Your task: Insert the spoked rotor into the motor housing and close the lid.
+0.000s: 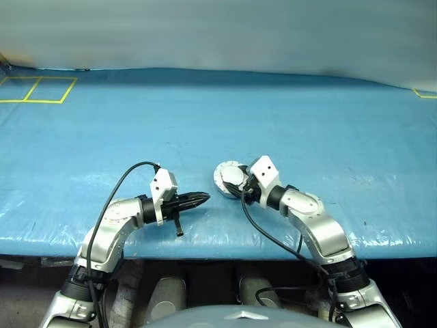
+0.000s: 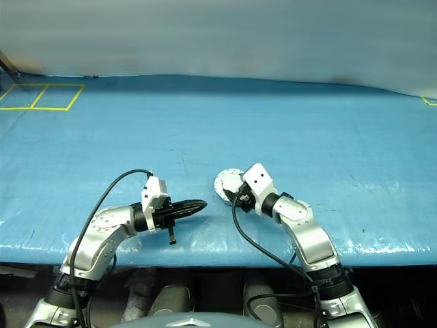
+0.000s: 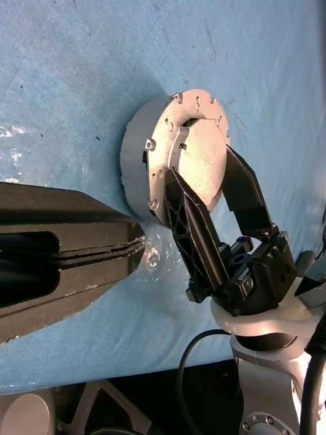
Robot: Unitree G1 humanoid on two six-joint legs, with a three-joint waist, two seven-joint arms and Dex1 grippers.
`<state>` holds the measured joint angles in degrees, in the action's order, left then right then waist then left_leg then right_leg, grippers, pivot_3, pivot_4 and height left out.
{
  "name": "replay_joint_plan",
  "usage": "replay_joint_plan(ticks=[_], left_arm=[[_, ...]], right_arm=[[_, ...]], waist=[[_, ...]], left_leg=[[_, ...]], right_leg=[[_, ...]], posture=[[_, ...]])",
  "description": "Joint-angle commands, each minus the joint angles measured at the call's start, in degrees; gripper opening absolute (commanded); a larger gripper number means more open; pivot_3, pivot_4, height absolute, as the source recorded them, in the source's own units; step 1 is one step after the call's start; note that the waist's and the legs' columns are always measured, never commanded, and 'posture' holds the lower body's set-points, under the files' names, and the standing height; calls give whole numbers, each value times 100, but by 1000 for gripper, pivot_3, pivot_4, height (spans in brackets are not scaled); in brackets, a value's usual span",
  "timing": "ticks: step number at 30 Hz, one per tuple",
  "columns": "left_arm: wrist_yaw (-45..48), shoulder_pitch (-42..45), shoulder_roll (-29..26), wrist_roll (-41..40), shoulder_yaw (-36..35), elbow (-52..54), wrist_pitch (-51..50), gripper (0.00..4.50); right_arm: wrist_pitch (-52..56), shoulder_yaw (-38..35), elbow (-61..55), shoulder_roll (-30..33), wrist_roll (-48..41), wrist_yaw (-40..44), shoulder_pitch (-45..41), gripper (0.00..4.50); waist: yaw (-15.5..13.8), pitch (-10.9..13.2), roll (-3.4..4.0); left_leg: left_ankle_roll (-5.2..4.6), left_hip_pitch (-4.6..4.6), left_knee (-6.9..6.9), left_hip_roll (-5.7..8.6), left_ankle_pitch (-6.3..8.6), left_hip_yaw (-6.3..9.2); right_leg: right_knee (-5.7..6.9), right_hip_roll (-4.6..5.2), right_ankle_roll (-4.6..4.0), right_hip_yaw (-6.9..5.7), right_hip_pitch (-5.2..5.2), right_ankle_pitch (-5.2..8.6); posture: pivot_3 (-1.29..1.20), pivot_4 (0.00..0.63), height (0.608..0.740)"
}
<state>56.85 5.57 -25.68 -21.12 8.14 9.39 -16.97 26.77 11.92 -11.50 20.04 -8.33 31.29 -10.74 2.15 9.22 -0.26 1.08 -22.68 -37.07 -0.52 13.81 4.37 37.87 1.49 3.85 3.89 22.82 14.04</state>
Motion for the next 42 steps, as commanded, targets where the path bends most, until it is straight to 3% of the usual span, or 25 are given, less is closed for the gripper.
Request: replay_joint_plan(ticks=[1,18,30,36,42], left_arm=[[29,85,14,-51,28,27,70,0],[150,182,30,3,228,-156,135,0],[53,90,24,-45,221,19,49,0],[-89,92,11,-62,241,225,-174,0],[-145,199,7,-105,255,341,-462,0]], right_arm=[[-16,-143,-375,0,-193,98,-4,3039],[60,-176,147,70,-297,339,-93,3039],[-298,133,686,248,223,319,-8,3039],[-321,364,428,352,567,160,98,3039],[292,-67,331,182,-209,398,233,3039]], waist=[[-1,0,0],[4,0,0],[13,-4,-1],[5,-8,-3],[-14,-12,-3]], left_leg=[[0,0,0,0,0,0],[0,1,-1,0,0,0],[1,16,-3,-3,-1,-1],[6,25,-8,-3,-4,-1],[6,23,-8,-3,-4,3]], right_leg=[[0,0,0,0,0,0],[0,0,0,0,-1,0],[2,-2,1,0,-12,-1],[3,-2,17,0,-21,2],[1,-2,10,-2,-23,-3]], posture=[[0,150,740],[0,150,740],[0,150,740],[0,150,740],[0,150,740]])
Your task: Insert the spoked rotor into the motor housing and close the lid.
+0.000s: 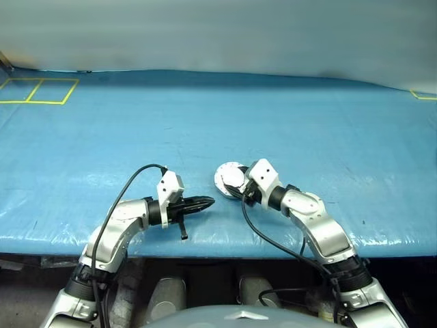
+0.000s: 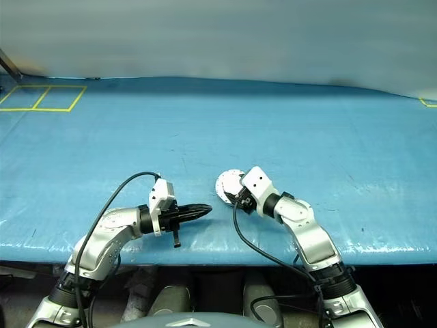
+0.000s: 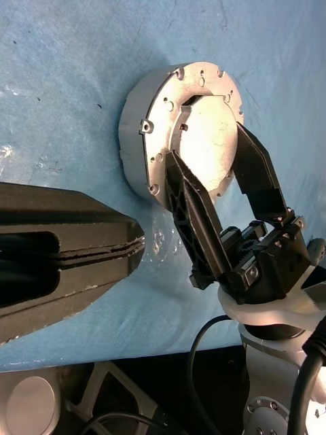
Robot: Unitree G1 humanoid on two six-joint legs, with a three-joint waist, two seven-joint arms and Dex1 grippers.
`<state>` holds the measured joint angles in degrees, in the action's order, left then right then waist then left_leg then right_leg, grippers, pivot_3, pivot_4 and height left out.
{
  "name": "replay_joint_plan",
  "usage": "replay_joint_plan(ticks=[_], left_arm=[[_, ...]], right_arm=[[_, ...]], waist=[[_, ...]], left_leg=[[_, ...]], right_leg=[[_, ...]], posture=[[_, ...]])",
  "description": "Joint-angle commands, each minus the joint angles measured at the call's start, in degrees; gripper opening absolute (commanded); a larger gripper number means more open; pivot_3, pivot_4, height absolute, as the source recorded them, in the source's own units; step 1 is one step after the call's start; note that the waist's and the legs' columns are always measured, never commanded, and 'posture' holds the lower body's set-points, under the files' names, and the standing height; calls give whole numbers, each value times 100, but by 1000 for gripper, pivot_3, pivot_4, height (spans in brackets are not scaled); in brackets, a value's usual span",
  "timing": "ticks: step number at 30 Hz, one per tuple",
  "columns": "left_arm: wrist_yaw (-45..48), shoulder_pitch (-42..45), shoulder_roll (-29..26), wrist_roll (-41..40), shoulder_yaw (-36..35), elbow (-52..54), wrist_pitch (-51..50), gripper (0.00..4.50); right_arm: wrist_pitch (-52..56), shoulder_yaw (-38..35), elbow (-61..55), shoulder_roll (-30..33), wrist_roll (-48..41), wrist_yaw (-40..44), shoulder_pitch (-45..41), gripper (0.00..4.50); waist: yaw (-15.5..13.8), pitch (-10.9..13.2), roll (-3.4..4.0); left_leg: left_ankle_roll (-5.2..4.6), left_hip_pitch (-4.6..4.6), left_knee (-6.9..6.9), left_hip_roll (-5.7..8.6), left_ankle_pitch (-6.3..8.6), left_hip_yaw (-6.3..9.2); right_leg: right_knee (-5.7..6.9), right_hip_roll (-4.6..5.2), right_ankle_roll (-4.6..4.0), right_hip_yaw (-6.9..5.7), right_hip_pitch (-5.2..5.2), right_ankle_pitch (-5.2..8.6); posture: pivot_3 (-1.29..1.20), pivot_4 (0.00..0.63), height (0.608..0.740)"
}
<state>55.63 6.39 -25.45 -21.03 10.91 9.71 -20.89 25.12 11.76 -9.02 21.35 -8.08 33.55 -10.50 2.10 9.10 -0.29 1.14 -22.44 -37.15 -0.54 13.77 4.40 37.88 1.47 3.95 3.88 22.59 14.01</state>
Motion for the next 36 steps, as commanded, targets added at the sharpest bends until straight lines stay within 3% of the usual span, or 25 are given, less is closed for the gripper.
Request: replay_joint_plan(ticks=[1,6,19,24,36], left_arm=[[-24,128,-18,-130,-34,322,-88,0],[-6,155,-61,-94,18,354,-91,0],[12,72,-95,-130,97,432,-114,0],[-2,115,-55,-104,137,383,-105,0],[-109,170,-48,-70,106,236,-105,0]], right_arm=[[461,-45,49,96,-221,198,209,3039],[522,-348,69,7,-434,96,164,3039],[32,277,248,314,408,-95,303,3039],[709,-139,246,84,-273,-2,214,3039],[1178,135,143,324,18,-237,337,3039]], waist=[[-13,0,0],[-18,0,0],[-14,-2,-1],[-7,-3,-2],[-69,-23,-8]], left_leg=[[-1,-2,1,2,0,2],[-4,-7,7,2,3,3],[-4,-6,5,2,3,0],[-2,0,4,0,2,0],[-3,0,4,3,2,2]], right_leg=[[0,1,-11,-1,1,-6],[-10,2,-15,-3,2,-5],[-9,2,-10,-3,3,2],[-7,1,-1,-2,-1,7],[-10,3,0,-4,-5,8]], posture=[[0,150,740],[0,150,740],[0,150,740],[0,150,740],[0,150,740]])
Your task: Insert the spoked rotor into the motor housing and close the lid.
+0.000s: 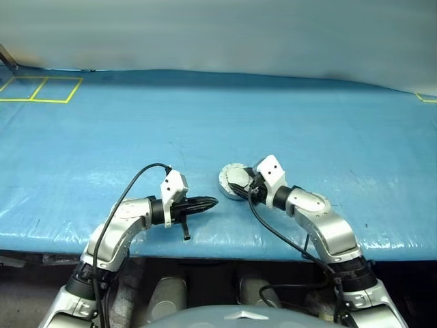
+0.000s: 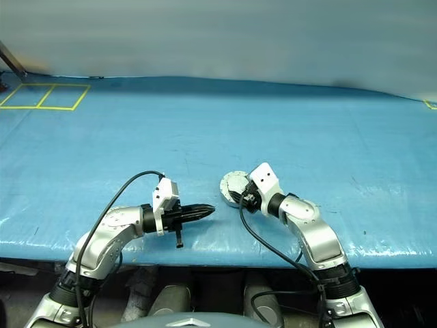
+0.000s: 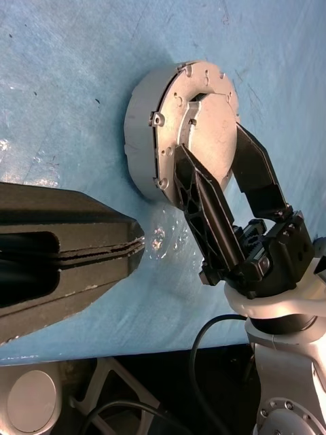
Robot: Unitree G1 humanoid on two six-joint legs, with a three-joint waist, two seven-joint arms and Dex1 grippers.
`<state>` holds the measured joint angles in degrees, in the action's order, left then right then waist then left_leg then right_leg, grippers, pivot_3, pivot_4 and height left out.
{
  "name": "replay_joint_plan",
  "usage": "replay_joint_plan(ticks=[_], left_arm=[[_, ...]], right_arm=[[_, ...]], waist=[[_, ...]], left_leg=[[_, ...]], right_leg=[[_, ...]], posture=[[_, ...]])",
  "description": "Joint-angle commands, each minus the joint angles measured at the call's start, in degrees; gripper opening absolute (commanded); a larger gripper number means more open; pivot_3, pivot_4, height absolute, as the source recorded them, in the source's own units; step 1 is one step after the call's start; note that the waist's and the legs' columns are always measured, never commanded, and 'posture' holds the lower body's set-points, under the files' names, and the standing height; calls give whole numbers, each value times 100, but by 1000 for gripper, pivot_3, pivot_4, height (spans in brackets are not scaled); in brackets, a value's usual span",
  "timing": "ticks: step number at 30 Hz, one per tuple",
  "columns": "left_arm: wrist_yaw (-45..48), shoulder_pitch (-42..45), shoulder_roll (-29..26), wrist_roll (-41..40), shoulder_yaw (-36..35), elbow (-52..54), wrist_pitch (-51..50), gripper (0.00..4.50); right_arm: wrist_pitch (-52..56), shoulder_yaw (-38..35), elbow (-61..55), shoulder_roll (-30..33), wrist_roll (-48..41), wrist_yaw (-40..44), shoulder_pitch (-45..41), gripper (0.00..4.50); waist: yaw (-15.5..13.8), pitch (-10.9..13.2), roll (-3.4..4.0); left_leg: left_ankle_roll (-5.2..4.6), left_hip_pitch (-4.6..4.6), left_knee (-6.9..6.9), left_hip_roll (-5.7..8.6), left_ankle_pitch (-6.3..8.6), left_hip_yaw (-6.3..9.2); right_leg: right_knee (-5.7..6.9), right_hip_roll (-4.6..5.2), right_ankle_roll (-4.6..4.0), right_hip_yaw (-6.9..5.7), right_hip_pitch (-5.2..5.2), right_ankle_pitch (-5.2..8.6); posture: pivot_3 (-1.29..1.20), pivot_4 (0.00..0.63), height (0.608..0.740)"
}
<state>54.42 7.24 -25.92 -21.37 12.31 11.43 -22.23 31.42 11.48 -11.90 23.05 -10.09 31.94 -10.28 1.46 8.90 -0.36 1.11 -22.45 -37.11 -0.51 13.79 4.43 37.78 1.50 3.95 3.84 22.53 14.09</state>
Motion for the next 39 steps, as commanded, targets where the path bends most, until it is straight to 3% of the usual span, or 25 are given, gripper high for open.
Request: replay_joint_plan(ticks=[1,11,21,39], left_arm=[[21,99,1,-41,-26,66,29,0],[47,117,1,-55,-26,79,25,0],[-29,95,70,-4,31,68,38,0],[-299,890,635,534,152,-1189,570,0]], right_arm=[[515,106,412,147,168,-72,311,3039],[-602,173,360,364,518,41,364,3039],[458,400,430,419,392,146,225,3039],[574,282,143,361,141,89,374,3039]], waist=[[-8,-3,-3],[-24,-2,-1],[-31,-10,-8],[-23,-18,-14]], left_leg=[[0,0,0,0,0,0],[-3,-5,4,3,3,-1],[0,11,-5,1,1,-1],[-5,9,6,3,9,3]], right_leg=[[0,0,2,0,0,1],[-3,3,3,-1,4,8],[-2,2,-14,0,-12,24],[-4,3,-16,-5,-11,12]], posture=[[0,150,740],[0,150,740],[0,150,740],[0,150,740]])
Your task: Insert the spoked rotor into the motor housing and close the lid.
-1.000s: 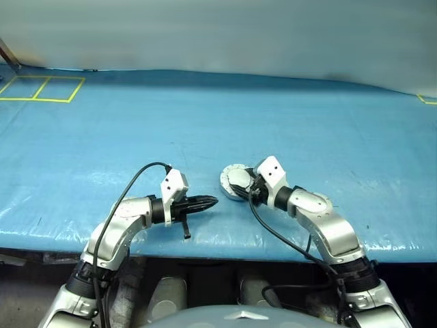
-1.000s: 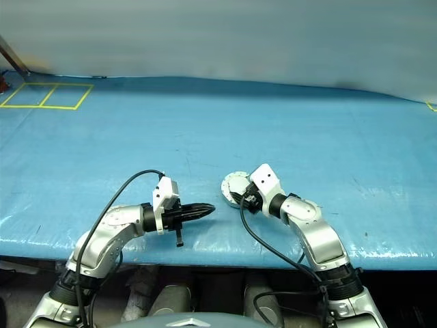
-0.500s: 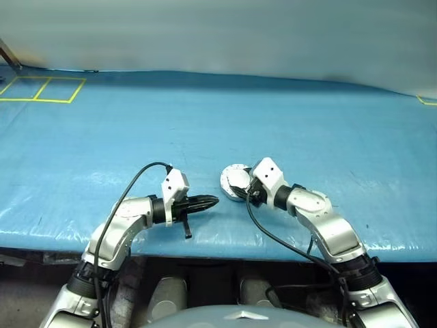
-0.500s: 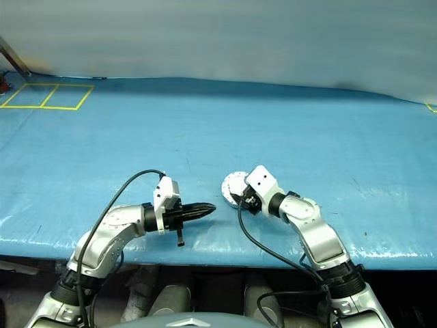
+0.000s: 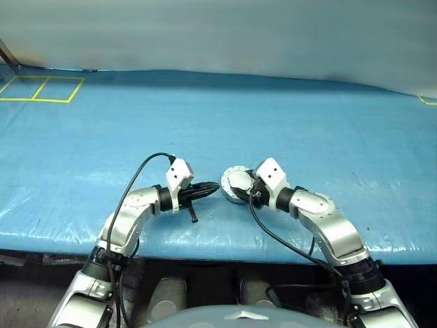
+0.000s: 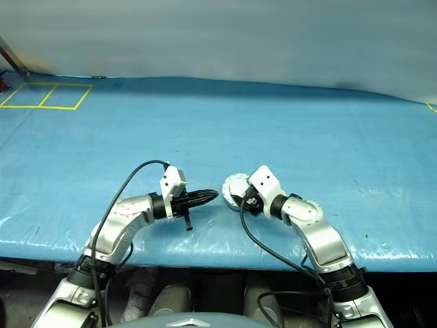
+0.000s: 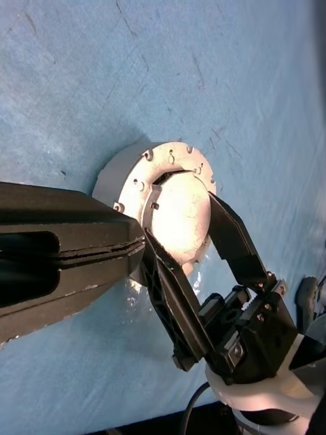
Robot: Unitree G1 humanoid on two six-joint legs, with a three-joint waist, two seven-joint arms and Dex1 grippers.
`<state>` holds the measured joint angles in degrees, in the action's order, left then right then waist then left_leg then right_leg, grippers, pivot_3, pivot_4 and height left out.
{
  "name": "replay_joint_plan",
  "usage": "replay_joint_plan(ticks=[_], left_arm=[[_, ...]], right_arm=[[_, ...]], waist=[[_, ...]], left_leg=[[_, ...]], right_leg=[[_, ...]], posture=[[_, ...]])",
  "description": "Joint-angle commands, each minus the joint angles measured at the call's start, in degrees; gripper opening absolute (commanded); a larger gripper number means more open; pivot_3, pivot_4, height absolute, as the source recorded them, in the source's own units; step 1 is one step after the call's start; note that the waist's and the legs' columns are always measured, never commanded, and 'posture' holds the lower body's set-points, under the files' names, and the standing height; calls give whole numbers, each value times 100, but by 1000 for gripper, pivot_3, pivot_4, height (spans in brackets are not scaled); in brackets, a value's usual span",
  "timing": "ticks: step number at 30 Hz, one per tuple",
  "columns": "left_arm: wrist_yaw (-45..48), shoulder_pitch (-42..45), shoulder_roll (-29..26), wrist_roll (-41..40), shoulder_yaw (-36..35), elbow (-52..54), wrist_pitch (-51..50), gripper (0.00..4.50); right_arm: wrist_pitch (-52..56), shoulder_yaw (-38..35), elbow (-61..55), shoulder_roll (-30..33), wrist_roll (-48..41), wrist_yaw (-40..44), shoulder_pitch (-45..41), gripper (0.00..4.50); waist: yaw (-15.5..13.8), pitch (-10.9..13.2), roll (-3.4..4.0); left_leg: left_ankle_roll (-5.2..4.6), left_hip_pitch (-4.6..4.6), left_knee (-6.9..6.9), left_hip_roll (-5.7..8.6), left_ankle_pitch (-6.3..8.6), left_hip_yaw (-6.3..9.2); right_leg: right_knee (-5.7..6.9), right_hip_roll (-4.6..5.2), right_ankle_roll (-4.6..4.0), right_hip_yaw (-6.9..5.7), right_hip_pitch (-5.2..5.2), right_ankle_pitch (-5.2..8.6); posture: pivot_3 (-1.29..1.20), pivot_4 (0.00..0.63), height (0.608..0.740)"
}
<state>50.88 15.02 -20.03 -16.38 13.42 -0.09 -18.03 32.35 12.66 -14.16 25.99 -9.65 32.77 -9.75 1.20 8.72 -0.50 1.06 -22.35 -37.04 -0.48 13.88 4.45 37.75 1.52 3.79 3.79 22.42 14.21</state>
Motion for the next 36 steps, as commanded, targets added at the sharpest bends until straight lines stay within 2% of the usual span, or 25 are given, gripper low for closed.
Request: replay_joint_plan(ticks=[1,11,18,26,31,33,36], left_arm=[[119,136,64,33,72,-92,155,0],[71,361,543,275,196,-713,568,0],[-369,512,654,652,159,-1228,724,0],[-265,572,654,723,239,-1506,954,0],[-331,514,779,832,365,-1444,1040,0],[-288,487,787,860,400,-1419,1026,0],[-255,476,764,892,422,-1417,1040,0]], right_arm=[[480,157,349,71,91,-2,330,3039],[511,89,247,117,86,-64,462,3039],[550,82,220,108,91,-106,476,3039],[585,124,150,120,100,-177,516,3039],[203,202,224,114,347,-371,607,3039],[7,137,216,86,281,-325,644,3767],[152,-158,-96,-108,-273,-128,717,4469]], waist=[[0,0,0],[-35,0,-1],[-61,-2,-1],[-67,-4,1],[-71,-15,6],[-73,-15,6],[-55,-15,4]], left_leg=[[0,0,0,0,0,0],[0,-7,-2,4,0,3],[-1,-8,-2,7,1,7],[0,-7,-10,12,1,9],[-1,-1,-13,15,1,14],[-1,7,-13,15,1,16],[-1,32,-8,15,2,15]], right_leg=[[0,0,0,0,0,0],[-3,2,15,-2,1,8],[-4,5,12,-6,-1,7],[-4,9,30,-6,-7,12],[-5,10,35,-6,-20,14],[-7,10,34,-6,-30,15],[-12,10,27,-5,-55,22]], posture=[[0,150,740],[0,150,740],[0,150,740],[0,150,740],[0,150,740],[0,150,740],[0,150,740]])
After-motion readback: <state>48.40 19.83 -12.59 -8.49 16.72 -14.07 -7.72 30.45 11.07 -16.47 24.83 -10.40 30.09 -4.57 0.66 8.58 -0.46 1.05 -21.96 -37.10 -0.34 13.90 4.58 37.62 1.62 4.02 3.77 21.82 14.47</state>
